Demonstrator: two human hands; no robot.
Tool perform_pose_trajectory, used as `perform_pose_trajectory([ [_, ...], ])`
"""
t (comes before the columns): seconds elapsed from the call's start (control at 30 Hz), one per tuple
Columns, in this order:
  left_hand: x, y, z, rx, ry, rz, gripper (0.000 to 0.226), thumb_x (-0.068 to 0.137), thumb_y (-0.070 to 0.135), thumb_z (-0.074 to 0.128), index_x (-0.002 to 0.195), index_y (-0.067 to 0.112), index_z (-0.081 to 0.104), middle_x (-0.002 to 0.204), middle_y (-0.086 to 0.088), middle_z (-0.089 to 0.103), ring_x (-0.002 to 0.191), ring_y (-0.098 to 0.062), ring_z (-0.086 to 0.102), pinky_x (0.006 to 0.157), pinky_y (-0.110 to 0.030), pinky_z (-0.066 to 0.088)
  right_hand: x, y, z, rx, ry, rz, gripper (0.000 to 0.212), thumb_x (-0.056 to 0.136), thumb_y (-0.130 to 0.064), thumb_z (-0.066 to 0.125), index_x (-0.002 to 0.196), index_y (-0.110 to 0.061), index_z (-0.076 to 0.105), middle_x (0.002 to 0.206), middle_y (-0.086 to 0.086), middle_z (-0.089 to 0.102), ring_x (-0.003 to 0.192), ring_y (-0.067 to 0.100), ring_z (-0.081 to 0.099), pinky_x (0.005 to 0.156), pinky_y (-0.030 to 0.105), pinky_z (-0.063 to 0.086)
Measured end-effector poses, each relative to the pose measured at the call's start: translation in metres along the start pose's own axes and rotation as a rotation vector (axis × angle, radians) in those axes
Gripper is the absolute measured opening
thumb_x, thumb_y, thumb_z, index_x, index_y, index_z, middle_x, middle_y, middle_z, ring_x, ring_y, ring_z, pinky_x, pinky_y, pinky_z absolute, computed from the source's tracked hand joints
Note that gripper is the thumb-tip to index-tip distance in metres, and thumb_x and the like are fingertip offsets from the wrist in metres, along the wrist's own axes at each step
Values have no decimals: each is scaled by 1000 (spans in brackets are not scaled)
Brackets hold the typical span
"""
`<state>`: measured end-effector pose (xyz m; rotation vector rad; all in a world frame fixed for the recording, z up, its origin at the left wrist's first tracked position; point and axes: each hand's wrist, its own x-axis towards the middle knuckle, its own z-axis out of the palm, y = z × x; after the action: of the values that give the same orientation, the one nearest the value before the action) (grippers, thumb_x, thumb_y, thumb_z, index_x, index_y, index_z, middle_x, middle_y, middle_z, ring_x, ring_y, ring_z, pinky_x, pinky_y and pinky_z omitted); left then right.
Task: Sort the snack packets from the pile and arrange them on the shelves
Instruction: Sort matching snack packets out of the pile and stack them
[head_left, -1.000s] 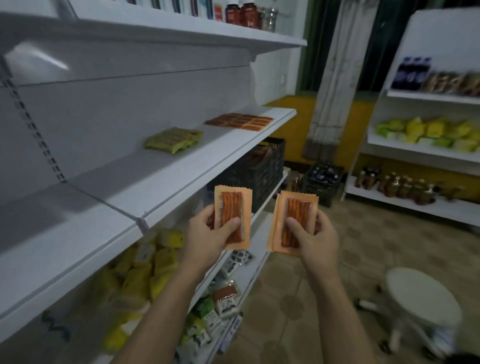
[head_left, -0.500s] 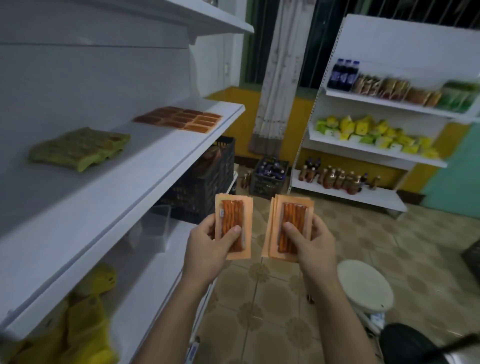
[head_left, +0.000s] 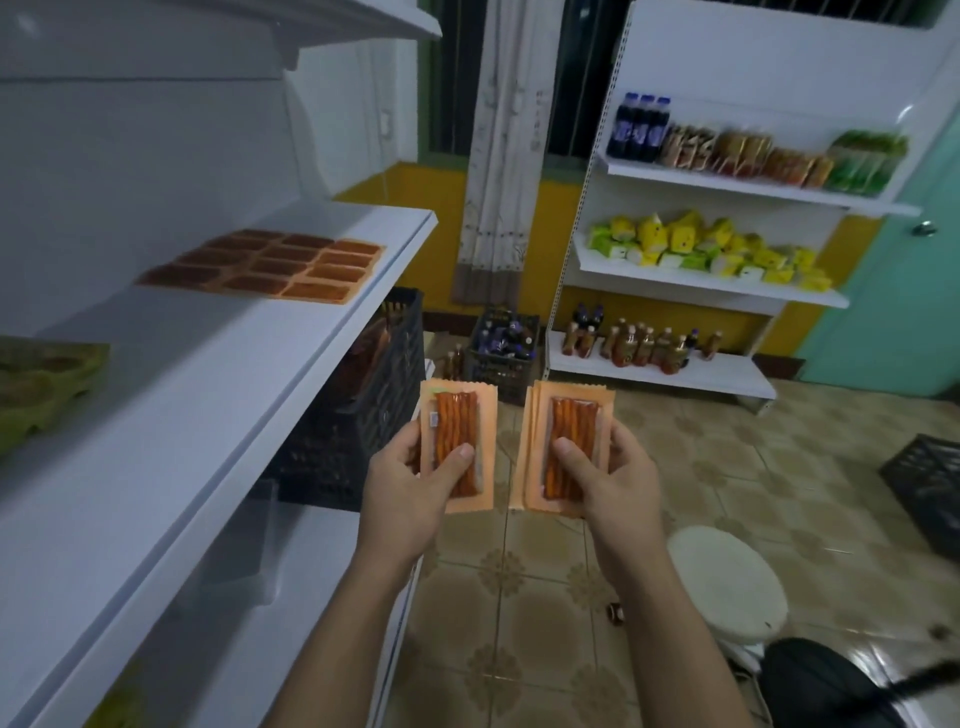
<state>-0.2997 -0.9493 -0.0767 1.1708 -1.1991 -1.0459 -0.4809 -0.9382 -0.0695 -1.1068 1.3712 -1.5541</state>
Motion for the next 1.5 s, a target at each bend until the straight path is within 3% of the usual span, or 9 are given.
perform_pose_trajectory([
  [0.13,43,-2,33,16,-7,5,23,90,13,69,111,22,70,97,9,76,92,-9,71,80,-29,59,52,8,-12,34,-29,10,22,90,-14,67,111,-20,65,100,1,74,92,18,72,74,37,61],
  [0.27,87,-3,76,-2,24,19,22,90,6,67,106,21,70,95,8,76,89,-8,72,73,-20,57,119,14,-23,79,-95,12,23,90,-12,67,111,-19,64,100,1,75,91,17,73,73,35,61],
  [0.57,178,14,141,49,241,60,26,89,8,69,113,20,66,100,7,75,92,-6,71,78,-24,58,258,4,-18,229,-368,22,32,87,-8,69,117,-8,61,104,9,74,95,23,72,74,34,61],
  [0.87,233,18,101,84,465,81,27,90,16,69,114,27,64,104,11,73,97,-4,69,82,-26,56,322,-3,70,258,-616,-10,28,88,-11,68,115,-12,63,103,4,75,94,20,72,78,37,61],
  [1.03,278,16,57,67,592,123,25,91,18,67,112,32,63,102,19,72,97,-1,68,86,-28,54,359,0,132,201,-669,-49,25,87,-18,71,111,-18,65,104,3,74,96,20,72,85,49,58],
  [1.2,337,15,28,57,636,155,23,93,16,65,111,31,61,98,26,70,91,4,67,79,-18,54,405,-4,184,183,-720,-43,29,84,-19,72,113,-16,66,102,4,75,94,23,72,80,44,60],
  [1.27,358,14,16,47,639,150,23,94,17,63,112,30,59,97,24,70,91,4,66,76,-14,53,418,-8,206,207,-754,-34,30,83,-19,71,113,-15,65,102,4,75,94,22,73,76,38,61],
  [1.37,381,13,2,24,657,144,18,97,18,58,110,32,56,102,11,70,90,2,67,74,-19,55,429,-8,238,218,-818,-42,29,85,-16,70,114,-14,65,104,5,74,96,23,72,80,42,59],
  [1.5,398,11,-9,-47,662,112,20,101,19,49,119,28,52,105,8,69,90,0,70,66,-15,55,434,-2,285,217,-917,-10,25,87,-12,69,112,-12,65,102,5,75,95,21,72,81,39,60],
])
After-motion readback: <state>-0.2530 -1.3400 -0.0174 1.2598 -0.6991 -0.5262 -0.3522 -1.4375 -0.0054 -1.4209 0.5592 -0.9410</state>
